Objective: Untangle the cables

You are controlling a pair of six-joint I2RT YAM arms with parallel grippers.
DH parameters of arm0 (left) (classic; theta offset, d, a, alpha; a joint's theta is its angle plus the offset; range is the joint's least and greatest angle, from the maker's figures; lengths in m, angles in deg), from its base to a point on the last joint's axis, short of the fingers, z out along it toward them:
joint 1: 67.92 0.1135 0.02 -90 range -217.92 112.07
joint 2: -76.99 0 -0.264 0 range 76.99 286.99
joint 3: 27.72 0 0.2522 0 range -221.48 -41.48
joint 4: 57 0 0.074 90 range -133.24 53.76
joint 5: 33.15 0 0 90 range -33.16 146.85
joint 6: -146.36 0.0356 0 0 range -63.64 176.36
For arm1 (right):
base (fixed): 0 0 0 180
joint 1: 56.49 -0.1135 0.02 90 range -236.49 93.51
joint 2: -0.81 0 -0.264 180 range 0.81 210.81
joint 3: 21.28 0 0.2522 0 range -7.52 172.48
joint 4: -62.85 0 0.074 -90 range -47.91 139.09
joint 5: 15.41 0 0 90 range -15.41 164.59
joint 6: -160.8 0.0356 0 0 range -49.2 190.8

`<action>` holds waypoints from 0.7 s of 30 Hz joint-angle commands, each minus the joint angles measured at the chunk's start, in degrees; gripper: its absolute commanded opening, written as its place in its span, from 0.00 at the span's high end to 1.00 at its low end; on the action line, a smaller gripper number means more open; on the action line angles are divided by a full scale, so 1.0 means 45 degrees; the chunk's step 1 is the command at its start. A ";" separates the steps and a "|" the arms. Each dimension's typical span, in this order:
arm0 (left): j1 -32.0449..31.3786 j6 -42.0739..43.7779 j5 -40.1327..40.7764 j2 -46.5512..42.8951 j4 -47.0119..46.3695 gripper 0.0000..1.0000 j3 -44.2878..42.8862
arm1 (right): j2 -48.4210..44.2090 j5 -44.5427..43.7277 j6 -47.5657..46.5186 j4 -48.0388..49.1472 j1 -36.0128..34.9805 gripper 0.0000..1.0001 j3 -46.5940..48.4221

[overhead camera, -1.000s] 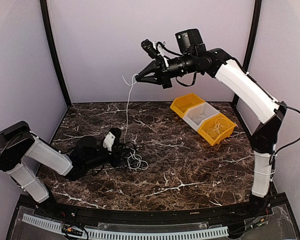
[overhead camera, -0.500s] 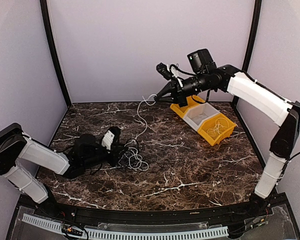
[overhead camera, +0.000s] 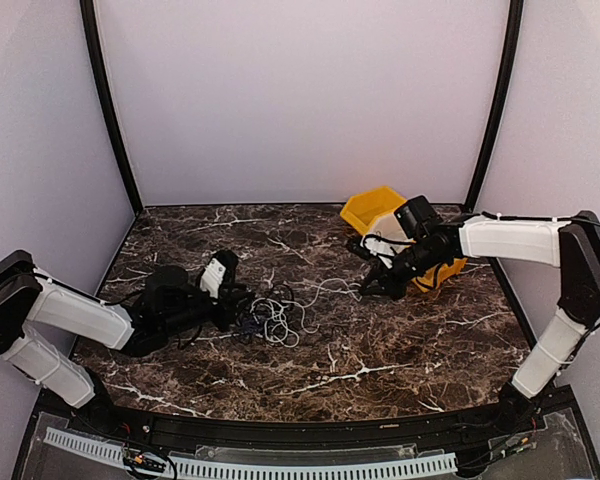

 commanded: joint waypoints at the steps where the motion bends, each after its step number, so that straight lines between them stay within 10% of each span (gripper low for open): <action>1: -0.0054 -0.0627 -0.0492 -0.0366 0.1333 0.59 -0.1078 | -0.0771 0.0227 0.0201 0.0920 -0.0008 1.00 0.0736; 8: -0.0515 -0.1340 -0.0910 -0.0276 0.2051 0.36 -0.2740 | -0.0628 0.1033 -0.0273 -0.0689 -0.0609 1.00 0.3202; 21: -0.0867 -0.0119 -0.0395 0.2298 -0.0292 0.41 -0.4819 | -0.0019 0.2505 -0.0177 -0.2660 -0.1864 1.00 0.8117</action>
